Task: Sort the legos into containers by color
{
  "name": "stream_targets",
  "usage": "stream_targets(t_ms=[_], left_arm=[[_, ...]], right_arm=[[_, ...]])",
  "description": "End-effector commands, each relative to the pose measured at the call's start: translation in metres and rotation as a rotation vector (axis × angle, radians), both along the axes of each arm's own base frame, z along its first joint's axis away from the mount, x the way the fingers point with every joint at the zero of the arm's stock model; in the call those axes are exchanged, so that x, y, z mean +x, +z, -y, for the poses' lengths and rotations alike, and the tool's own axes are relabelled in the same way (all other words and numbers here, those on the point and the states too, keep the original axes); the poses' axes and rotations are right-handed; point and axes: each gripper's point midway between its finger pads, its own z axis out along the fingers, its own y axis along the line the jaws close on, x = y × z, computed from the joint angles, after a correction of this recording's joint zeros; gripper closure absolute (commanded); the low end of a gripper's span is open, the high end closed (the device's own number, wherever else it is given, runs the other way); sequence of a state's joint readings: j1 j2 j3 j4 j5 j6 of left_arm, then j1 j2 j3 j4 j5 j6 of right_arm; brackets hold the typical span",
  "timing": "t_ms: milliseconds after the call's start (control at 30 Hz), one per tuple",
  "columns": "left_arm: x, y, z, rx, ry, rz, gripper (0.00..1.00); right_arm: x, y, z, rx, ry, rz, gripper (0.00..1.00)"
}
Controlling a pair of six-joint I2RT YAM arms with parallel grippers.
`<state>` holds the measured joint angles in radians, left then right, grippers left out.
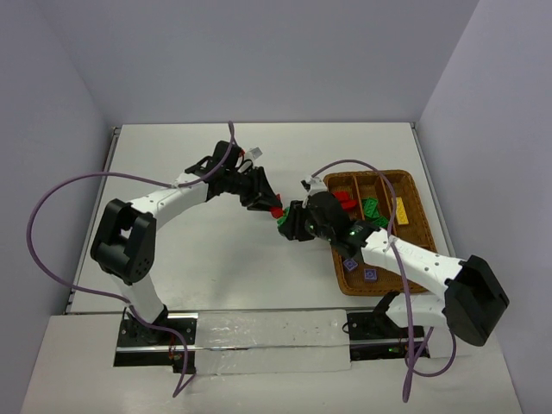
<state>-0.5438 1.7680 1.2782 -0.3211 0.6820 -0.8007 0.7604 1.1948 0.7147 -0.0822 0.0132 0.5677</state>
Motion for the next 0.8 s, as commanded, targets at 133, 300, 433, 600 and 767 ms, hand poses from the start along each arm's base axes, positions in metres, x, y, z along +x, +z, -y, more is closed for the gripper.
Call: stream_targets(t_ms=[133, 300, 433, 600, 767], left_arm=[[0.024, 0.026, -0.037, -0.013, 0.151, 0.072, 1.0], [0.03, 0.033, -0.041, -0.008, 0.186, 0.098, 1.0], [0.036, 0.037, -0.04, -0.005, 0.195, 0.107, 1.0], [0.039, 0.032, -0.04, 0.011, 0.201, 0.097, 1.0], [0.039, 0.028, -0.039, 0.016, 0.211, 0.075, 1.0]], right_arm=[[0.014, -0.047, 0.029, -0.093, -0.161, -0.201, 0.89], [0.017, -0.075, 0.037, -0.24, -0.159, -0.243, 0.81], [0.017, -0.09, 0.041, -0.3, -0.155, -0.271, 0.44], [0.02, -0.077, 0.042, -0.311, -0.154, -0.24, 0.19], [0.031, -0.016, 0.031, -0.202, -0.108, -0.059, 0.19]])
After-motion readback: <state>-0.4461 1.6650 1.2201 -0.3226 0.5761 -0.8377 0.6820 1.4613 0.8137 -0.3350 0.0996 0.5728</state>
